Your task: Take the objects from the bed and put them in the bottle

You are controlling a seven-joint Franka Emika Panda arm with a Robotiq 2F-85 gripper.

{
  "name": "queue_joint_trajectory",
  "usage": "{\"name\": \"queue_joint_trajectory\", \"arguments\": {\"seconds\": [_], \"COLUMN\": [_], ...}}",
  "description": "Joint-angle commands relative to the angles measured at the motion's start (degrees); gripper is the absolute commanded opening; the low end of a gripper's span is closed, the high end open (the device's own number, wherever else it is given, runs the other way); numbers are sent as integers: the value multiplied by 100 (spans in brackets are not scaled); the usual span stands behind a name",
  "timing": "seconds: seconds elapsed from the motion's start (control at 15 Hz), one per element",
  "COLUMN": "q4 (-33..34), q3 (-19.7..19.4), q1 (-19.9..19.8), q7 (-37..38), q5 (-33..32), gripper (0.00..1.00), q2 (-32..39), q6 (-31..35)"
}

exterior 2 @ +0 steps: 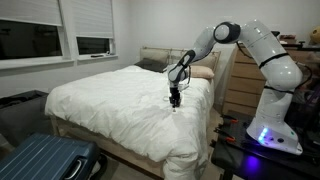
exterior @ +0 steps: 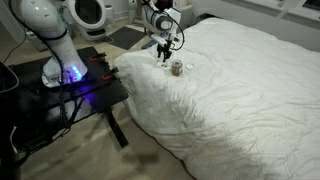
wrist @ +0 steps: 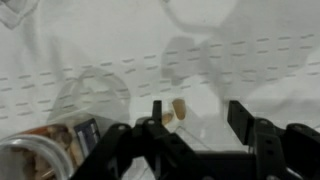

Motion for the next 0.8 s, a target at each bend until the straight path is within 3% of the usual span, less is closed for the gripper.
{"name": "queue_joint_trajectory", "arguments": {"seconds": [0.0,0.13,0.4,0.73], "q4": [-9,28,99,163], "q3": [-27,-27,-29,-45], "q1": [-4,-7,1,2], "q7": [28,29,36,60], "q5": [26,27,18,13], "gripper": [93,97,92,93], "q2": [-5,57,181,269], "q6": [-130,-140,-161,-170]}}
